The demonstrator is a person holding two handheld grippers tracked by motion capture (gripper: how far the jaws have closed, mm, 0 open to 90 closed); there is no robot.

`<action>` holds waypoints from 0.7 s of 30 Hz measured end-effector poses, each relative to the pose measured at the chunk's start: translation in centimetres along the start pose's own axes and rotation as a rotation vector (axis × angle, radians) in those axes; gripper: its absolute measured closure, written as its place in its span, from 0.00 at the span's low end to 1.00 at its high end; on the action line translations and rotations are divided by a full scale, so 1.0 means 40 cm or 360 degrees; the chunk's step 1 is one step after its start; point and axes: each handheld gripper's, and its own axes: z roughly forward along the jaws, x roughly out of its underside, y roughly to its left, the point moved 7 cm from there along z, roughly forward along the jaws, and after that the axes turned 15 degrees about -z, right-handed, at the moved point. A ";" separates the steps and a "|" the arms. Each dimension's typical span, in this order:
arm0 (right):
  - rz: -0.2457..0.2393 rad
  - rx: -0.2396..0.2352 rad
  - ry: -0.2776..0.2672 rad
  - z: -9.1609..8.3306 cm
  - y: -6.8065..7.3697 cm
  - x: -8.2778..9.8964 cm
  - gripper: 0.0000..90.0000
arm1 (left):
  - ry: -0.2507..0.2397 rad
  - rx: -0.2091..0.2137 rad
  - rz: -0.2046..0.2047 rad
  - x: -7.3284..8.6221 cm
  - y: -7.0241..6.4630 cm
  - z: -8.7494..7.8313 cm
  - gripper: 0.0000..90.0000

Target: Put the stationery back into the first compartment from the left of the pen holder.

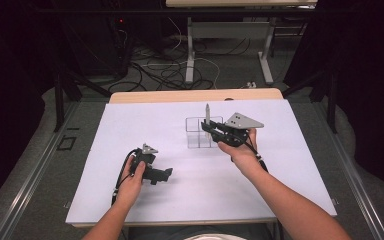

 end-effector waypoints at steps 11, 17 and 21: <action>-0.0010 0.0063 -0.0003 0.082 -0.020 -0.028 0.88 | 0.0001 0.0008 -0.0010 0.000 0.002 -0.002 0.01; 0.0008 0.0098 0.0005 0.116 -0.034 -0.028 0.88 | -0.0007 0.0013 -0.0016 -0.001 0.008 -0.003 0.01; 0.0030 0.0119 0.0021 0.133 -0.038 -0.020 0.88 | -0.0006 0.0015 -0.0031 -0.001 0.010 -0.005 0.01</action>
